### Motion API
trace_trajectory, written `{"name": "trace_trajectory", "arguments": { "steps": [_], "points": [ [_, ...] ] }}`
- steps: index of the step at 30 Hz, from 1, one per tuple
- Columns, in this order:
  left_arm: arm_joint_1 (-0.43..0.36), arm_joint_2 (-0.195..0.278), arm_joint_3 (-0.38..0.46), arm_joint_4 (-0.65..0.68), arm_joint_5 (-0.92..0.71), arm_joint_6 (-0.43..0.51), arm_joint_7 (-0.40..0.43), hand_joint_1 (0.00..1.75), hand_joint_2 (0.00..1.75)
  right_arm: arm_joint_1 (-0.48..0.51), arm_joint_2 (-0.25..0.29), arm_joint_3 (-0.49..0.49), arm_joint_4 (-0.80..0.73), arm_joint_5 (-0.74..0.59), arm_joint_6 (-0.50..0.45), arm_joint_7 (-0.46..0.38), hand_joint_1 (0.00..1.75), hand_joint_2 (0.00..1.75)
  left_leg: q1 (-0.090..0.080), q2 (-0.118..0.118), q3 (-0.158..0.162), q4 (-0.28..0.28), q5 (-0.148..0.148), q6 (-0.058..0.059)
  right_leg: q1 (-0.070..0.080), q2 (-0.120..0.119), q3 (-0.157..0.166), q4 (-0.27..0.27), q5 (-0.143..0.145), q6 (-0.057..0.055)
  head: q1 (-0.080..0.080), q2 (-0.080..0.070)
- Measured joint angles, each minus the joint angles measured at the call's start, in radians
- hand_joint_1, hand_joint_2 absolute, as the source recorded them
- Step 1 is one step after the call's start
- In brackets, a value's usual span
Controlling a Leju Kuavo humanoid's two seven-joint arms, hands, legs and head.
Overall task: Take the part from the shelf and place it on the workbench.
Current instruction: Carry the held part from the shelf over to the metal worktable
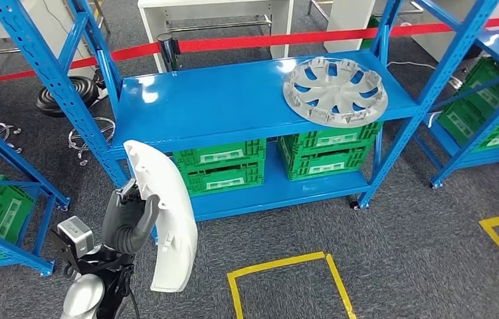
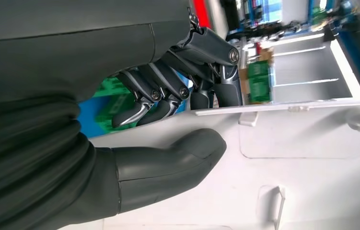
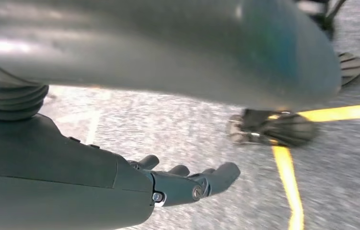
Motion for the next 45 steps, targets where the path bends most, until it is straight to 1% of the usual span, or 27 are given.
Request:
{"name": "trace_trajectory", "arguments": {
  "steps": [2,3,5,7,9,11,13,14,17,18,19,20,22,24,26,28,30,33,34,35,36,38,40,41,43,44,45],
  "points": [
    [0.007,0.009,0.0,-0.001,-0.005,0.0,0.015,1.75,1.75,0.002,0.011,0.0,0.0,0.005,0.001,0.015,0.0,0.0,0.004,0.0,-0.021,0.116,-0.108,-0.013,-0.001,-0.002,-0.03,0.001,0.027,-0.004,-0.003,0.0],
    [0.012,0.014,0.0,-0.003,-0.008,0.0,0.023,1.75,1.75,0.003,0.018,0.002,0.0,0.011,0.003,0.019,0.0,0.0,0.006,0.0,-0.025,0.174,-0.132,-0.018,-0.001,-0.003,-0.047,0.002,0.039,-0.003,-0.003,0.0],
    [0.018,0.022,0.0,-0.009,-0.009,-0.001,0.043,1.75,1.75,0.004,0.03,0.007,0.0,0.018,0.003,0.015,0.0,0.0,0.009,0.0,0.0,0.22,-0.109,-0.024,-0.003,-0.007,-0.08,0.008,0.063,0.001,-0.003,0.0],
    [0.02,0.029,0.001,-0.019,-0.007,-0.002,0.06,1.75,1.75,0.003,0.038,0.006,0.0,-0.007,-0.006,-0.013,0.0,0.0,0.01,0.0,0.091,0.13,-0.068,-0.023,-0.005,-0.01,-0.111,0.017,0.083,0.008,-0.004,0.0],
    [0.021,0.036,0.001,-0.034,-0.007,-0.003,0.066,1.75,1.75,-0.001,0.044,-0.006,0.0,-0.049,-0.012,-0.053,0.0,0.0,0.007,-0.001,0.199,-0.016,-0.085,-0.015,-0.005,-0.01,-0.128,0.023,0.1,0.018,-0.005,0.0],
    [0.023,0.043,0.003,-0.046,-0.01,-0.002,0.066,1.75,1.75,-0.006,0.046,-0.019,0.0,-0.069,-0.011,-0.082,0.0,0.0,0.002,-0.001,0.235,-0.083,-0.107,-0.001,-0.005,-0.01,-0.133,0.022,0.118,0.03,-0.007,0.0],
    [0.025,0.05,0.005,-0.055,-0.017,0.0,0.067,1.75,1.75,-0.009,0.048,-0.025,0.0,-0.067,-0.008,-0.088,0.0,0.0,0.003,0.001,0.218,-0.086,-0.092,0.017,-0.007,-0.008,-0.139,0.023,0.122,0.044,-0.009,0.0],
    [0.026,0.052,0.006,-0.061,-0.021,0.004,0.071,1.75,1.75,-0.01,0.049,-0.026,0.0,-0.065,-0.009,-0.085,0.0,0.0,0.004,0.003,0.208,-0.087,-0.081,0.027,-0.009,-0.006,-0.147,0.039,0.099,0.05,-0.009,0.0],
    [0.036,0.055,0.013,-0.087,-0.033,0.018,0.091,1.75,1.75,-0.011,0.055,-0.031,0.0,-0.075,-0.009,-0.072,0.0,0.0,0.007,0.006,0.17,-0.086,-0.045,0.04,-0.012,0.0,-0.192,0.193,-0.047,0.062,-0.007,0.0],
    [0.044,0.057,0.016,-0.098,-0.036,0.02,0.097,1.75,1.75,-0.011,0.058,-0.035,0.0,-0.079,-0.007,-0.065,0.0,0.0,0.006,0.007,0.155,-0.083,-0.033,0.039,-0.012,0.001,-0.203,0.256,-0.076,0.064,-0.007,0.0],
    [0.053,0.058,0.02,-0.108,-0.039,0.022,0.102,1.75,1.75,-0.011,0.062,-0.039,0.0,-0.076,-0.004,-0.054,0.0,0.0,0.007,0.008,0.138,-0.079,-0.022,0.037,-0.013,0.001,-0.203,0.298,-0.081,0.066,-0.007,0.0],
    [0.062,0.06,0.024,-0.118,-0.041,0.022,0.106,1.75,1.75,-0.011,0.065,-0.042,0.0,-0.064,0.0,-0.035,0.0,0.0,0.007,0.009,0.12,-0.073,-0.013,0.034,-0.015,0.001,-0.188,0.309,-0.064,0.067,-0.007,0.0],
    [0.079,0.065,0.03,-0.134,-0.045,0.023,0.113,1.75,1.75,-0.011,0.069,-0.036,0.0,-0.021,0.007,0.015,0.0,0.0,0.01,0.009,0.088,-0.059,0.002,0.026,-0.019,0.001,-0.107,0.225,-0.017,0.069,-0.007,0.0],
    [0.097,0.072,0.037,-0.146,-0.049,0.028,0.114,1.75,1.75,-0.01,0.072,-0.024,0.0,0.009,0.008,0.052,0.0,0.0,0.01,0.008,0.066,-0.044,0.013,0.013,-0.017,0.006,-0.016,0.095,-0.023,0.063,-0.007,0.0],
    [0.121,0.08,0.048,-0.162,-0.053,0.032,0.108,1.75,1.75,-0.009,0.075,-0.016,0.0,0.018,0.006,0.065,0.0,0.0,0.008,0.008,0.057,-0.039,0.025,-0.002,-0.012,0.012,0.011,0.04,-0.044,0.048,-0.007,0.0],
    [0.144,0.088,0.059,-0.174,-0.054,0.03,0.095,1.75,1.75,-0.007,0.076,-0.013,0.0,0.022,-0.001,0.065,0.0,0.0,0.01,0.007,0.052,-0.039,0.032,-0.016,-0.011,0.011,-0.003,0.039,-0.032,0.029,-0.008,0.0],
    [0.158,0.094,0.071,-0.179,-0.057,0.024,0.078,1.75,1.75,-0.008,0.076,-0.01,0.0,0.019,-0.011,0.057,0.0,0.0,0.013,0.006,0.034,-0.002,-0.018,-0.026,-0.012,0.006,-0.023,0.037,-0.013,0.01,-0.009,0.0],
    [0.161,0.101,0.089,-0.175,-0.066,0.017,0.041,1.75,1.75,-0.01,0.074,-0.01,0.0,0.01,-0.02,0.031,0.0,0.0,0.014,0.005,-0.006,0.164,-0.156,-0.034,-0.008,0.0,-0.064,0.038,0.02,-0.001,-0.01,0.0],
    [0.161,0.102,0.094,-0.171,-0.068,0.016,0.03,1.75,1.75,-0.01,0.072,-0.008,0.0,0.019,-0.016,0.022,0.0,0.0,0.014,0.005,-0.008,0.212,-0.172,-0.033,-0.005,-0.002,-0.078,0.039,0.032,-0.002,-0.01,0.0],
    [0.161,0.102,0.098,-0.168,-0.071,0.016,0.023,1.75,1.75,-0.01,0.071,-0.005,0.0,0.031,-0.012,0.016,0.0,0.0,0.013,0.005,0.002,0.234,-0.166,-0.031,-0.002,-0.002,-0.093,0.039,0.044,-0.003,-0.01,0.0],
    [0.161,0.102,0.101,-0.164,-0.075,0.016,0.017,1.75,1.75,-0.01,0.068,0.002,0.0,0.046,-0.004,0.009,0.0,0.0,0.011,0.005,0.027,0.223,-0.141,-0.026,0.001,-0.003,-0.107,0.04,0.055,-0.003,-0.01,0.0],
    [0.161,0.101,0.102,-0.159,-0.084,0.019,0.014,1.75,1.75,-0.011,0.061,0.017,0.0,0.065,0.013,-0.005,0.0,0.0,0.003,0.004,0.121,0.113,-0.098,-0.005,0.006,-0.003,-0.131,0.041,0.077,-0.001,-0.01,0.0],
    [0.159,0.096,0.102,-0.157,-0.092,0.023,0.013,1.75,1.75,-0.011,0.055,0.028,0.0,0.07,0.027,-0.02,0.0,0.0,-0.008,0.003,0.219,-0.03,-0.107,0.014,0.006,-0.004,-0.144,0.04,0.097,0.005,-0.01,0.0],
    [0.158,0.091,0.101,-0.155,-0.094,0.024,0.013,1.75,1.75,-0.011,0.053,0.03,0.0,0.07,0.032,-0.026,0.0,0.0,-0.013,0.003,0.242,-0.072,-0.118,0.019,0.004,-0.004,-0.146,0.037,0.107,0.011,-0.01,0.0],
    [0.154,0.079,0.099,-0.145,-0.095,0.027,0.014,1.75,1.75,-0.009,0.048,0.031,0.0,0.065,0.041,-0.034,0.0,0.0,-0.016,0.004,0.241,-0.099,-0.107,0.025,0.0,-0.005,-0.148,0.027,0.126,0.024,-0.012,0.0],
    [0.152,0.072,0.099,-0.139,-0.096,0.031,0.012,1.75,1.75,-0.008,0.046,0.032,0.0,0.061,0.045,-0.036,0.0,0.0,-0.014,0.006,0.233,-0.105,-0.094,0.031,-0.001,-0.003,-0.152,0.029,0.121,0.03,-0.013,0.0],
    [0.151,0.065,0.098,-0.133,-0.099,0.037,0.008,1.75,1.75,-0.006,0.044,0.032,0.0,0.057,0.047,-0.035,0.0,0.0,-0.01,0.009,0.224,-0.11,-0.079,0.038,-0.001,0.0,-0.16,0.045,0.096,0.036,-0.012,0.0]
  ]
}}
